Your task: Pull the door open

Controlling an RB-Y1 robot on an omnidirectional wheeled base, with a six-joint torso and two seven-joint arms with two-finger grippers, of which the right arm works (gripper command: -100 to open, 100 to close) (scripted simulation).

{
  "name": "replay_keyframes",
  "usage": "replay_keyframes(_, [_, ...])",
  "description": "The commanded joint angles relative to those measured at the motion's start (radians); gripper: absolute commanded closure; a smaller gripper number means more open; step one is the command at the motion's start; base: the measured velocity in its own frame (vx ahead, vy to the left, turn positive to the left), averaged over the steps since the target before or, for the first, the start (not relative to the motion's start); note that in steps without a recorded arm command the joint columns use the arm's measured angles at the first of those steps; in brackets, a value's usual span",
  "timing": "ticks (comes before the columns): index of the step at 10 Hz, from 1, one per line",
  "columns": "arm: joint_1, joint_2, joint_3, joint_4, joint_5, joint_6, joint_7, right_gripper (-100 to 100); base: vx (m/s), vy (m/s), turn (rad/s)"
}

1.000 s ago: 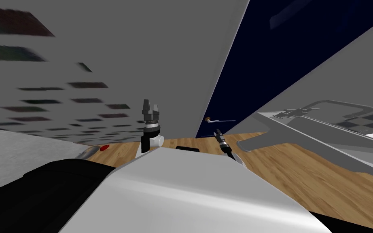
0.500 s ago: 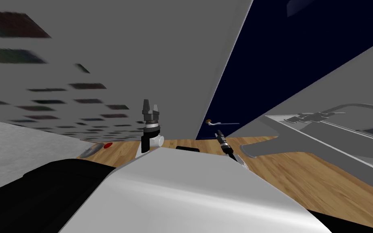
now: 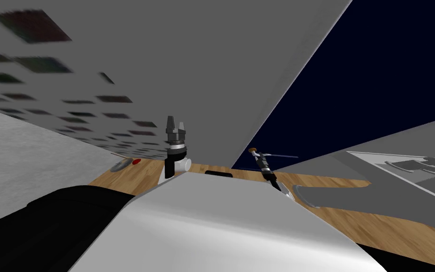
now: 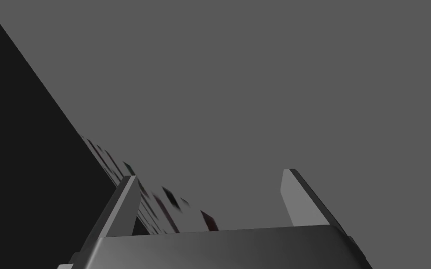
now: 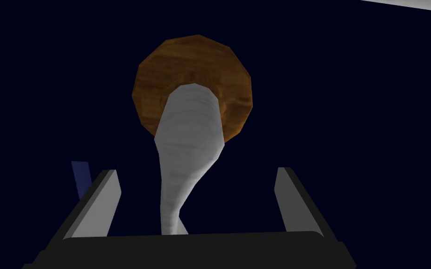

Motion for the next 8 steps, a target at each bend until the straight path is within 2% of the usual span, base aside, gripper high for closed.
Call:
replay_keyframes(1, [-0.013,-0.003,-0.010,0.032,-0.008,-0.010,0.003,-100,0.142,0.014,0.095])
replay_keyframes(2, [-0.016,-0.005,-0.017,0.043,-0.013,-0.011,0.005,-100,0.082,0.011,0.051])
replay_keyframes(3, [-0.013,-0.004,-0.013,0.034,-0.010,-0.008,0.003,-100,0.036,0.004,0.014])
replay_keyframes(4, [-0.013,-0.004,-0.013,0.034,-0.010,-0.008,0.003,100,-0.002,-0.001,-0.012])
replay_keyframes(8, [-0.013,-0.004,-0.013,0.034,-0.010,-0.008,0.003,100,-0.008,-0.002,0.002])
